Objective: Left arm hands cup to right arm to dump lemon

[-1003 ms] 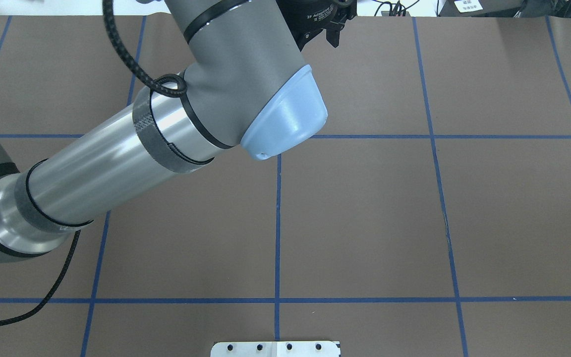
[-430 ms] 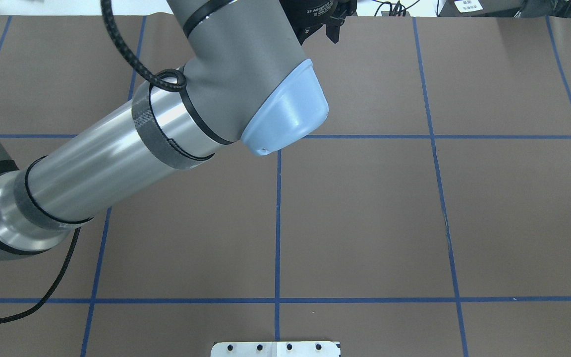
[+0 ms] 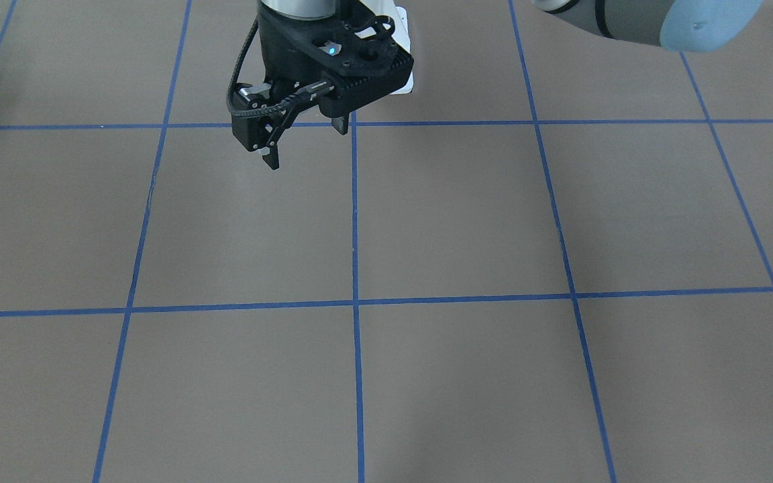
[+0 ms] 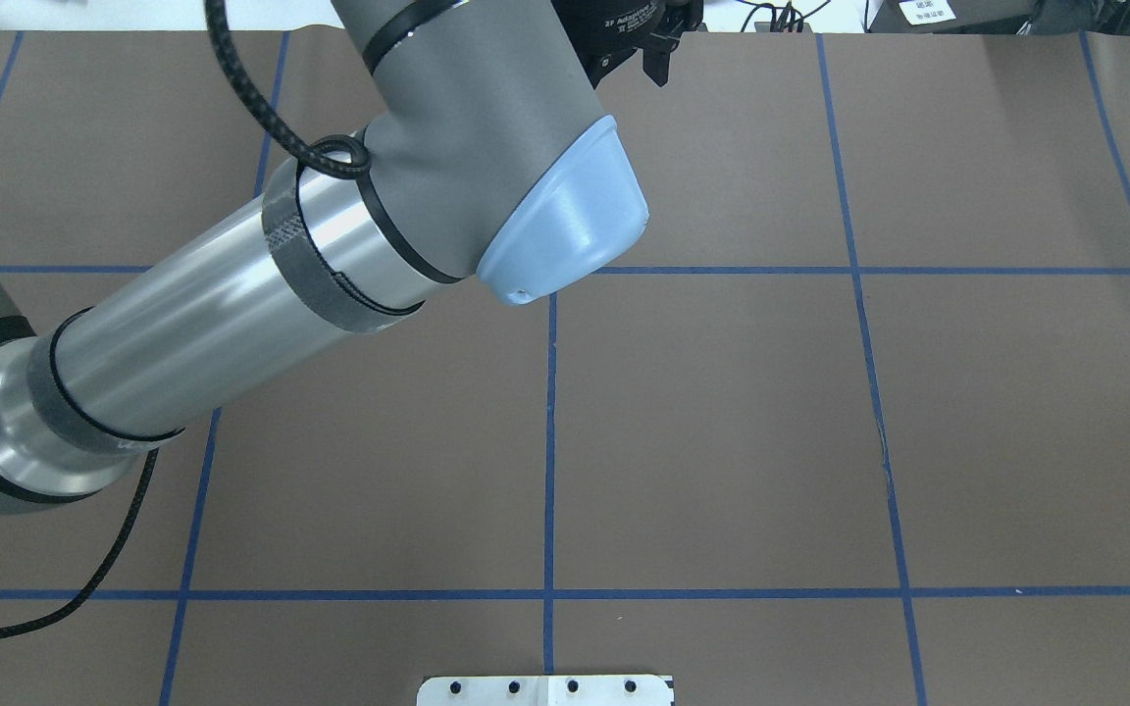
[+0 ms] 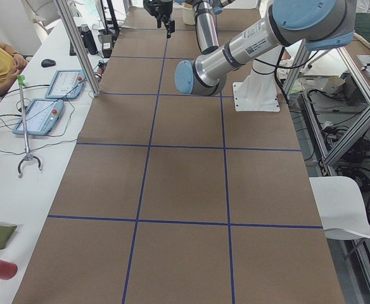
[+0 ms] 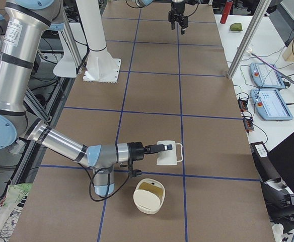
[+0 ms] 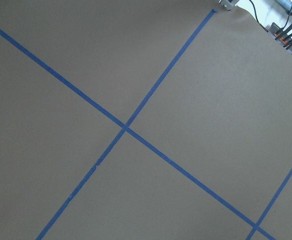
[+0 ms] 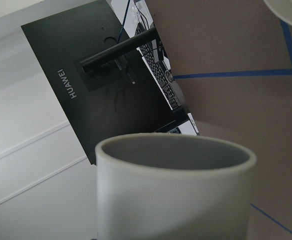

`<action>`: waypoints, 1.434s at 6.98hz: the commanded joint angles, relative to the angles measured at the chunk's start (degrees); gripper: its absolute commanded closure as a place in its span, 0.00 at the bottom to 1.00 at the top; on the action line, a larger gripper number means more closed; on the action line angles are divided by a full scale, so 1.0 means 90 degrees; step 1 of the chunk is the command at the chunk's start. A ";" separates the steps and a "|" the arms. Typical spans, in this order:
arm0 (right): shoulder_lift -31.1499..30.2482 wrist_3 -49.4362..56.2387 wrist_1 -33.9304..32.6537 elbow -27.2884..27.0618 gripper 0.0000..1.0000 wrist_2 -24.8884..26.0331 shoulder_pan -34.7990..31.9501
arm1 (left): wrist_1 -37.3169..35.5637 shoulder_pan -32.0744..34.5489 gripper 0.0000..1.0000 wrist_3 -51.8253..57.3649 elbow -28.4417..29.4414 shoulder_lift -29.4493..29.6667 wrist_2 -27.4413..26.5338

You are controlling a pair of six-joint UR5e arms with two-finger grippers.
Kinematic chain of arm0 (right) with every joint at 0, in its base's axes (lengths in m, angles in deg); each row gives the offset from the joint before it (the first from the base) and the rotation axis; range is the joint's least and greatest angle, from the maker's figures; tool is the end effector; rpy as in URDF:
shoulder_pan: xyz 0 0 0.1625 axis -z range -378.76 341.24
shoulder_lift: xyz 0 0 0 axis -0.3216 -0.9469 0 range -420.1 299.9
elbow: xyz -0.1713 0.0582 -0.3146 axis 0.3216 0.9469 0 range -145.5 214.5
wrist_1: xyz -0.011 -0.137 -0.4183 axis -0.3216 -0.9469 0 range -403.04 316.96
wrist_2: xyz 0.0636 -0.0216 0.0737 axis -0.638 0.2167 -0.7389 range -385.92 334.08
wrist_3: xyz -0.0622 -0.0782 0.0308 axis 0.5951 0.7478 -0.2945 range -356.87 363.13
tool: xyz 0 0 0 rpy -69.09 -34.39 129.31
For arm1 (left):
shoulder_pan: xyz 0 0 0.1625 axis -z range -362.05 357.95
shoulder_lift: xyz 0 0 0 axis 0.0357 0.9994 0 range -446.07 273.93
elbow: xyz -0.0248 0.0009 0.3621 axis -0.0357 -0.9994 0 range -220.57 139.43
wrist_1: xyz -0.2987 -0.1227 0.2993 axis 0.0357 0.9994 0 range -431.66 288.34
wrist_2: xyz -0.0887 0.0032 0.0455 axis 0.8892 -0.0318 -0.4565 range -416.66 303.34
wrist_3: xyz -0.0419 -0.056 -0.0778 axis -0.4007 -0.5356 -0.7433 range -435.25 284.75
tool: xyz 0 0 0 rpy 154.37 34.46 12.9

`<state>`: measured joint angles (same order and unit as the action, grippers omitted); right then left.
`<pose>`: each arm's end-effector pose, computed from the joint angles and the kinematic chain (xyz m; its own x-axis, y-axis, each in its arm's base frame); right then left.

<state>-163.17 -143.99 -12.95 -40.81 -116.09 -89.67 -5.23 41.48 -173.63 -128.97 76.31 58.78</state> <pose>-0.0018 -0.4117 0.6076 -0.8000 0.2562 0.5426 -0.5014 0.2113 -0.8390 0.3896 -0.4918 -0.1329 0.4300 -0.5898 -0.6835 0.4609 0.7944 -0.3955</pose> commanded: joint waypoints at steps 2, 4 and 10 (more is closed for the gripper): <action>0.1078 0.2167 -0.1027 -0.0080 0.72 0.0737 0.0832 | -0.0008 0.0056 0.00 0.0684 0.0123 -0.0054 0.0005; 0.1412 0.3983 -0.1562 -0.0516 0.71 0.1704 0.1848 | -0.0027 0.0105 0.00 0.0755 0.0163 -0.0055 0.0014; 0.3314 0.9964 -0.2881 -0.0764 0.72 0.3978 0.4378 | 0.0296 0.0008 0.00 0.0677 0.0222 0.0033 0.0122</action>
<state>-137.38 -63.20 -35.27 -47.66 -85.95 -54.83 -2.18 41.95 -167.42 -126.99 76.35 59.54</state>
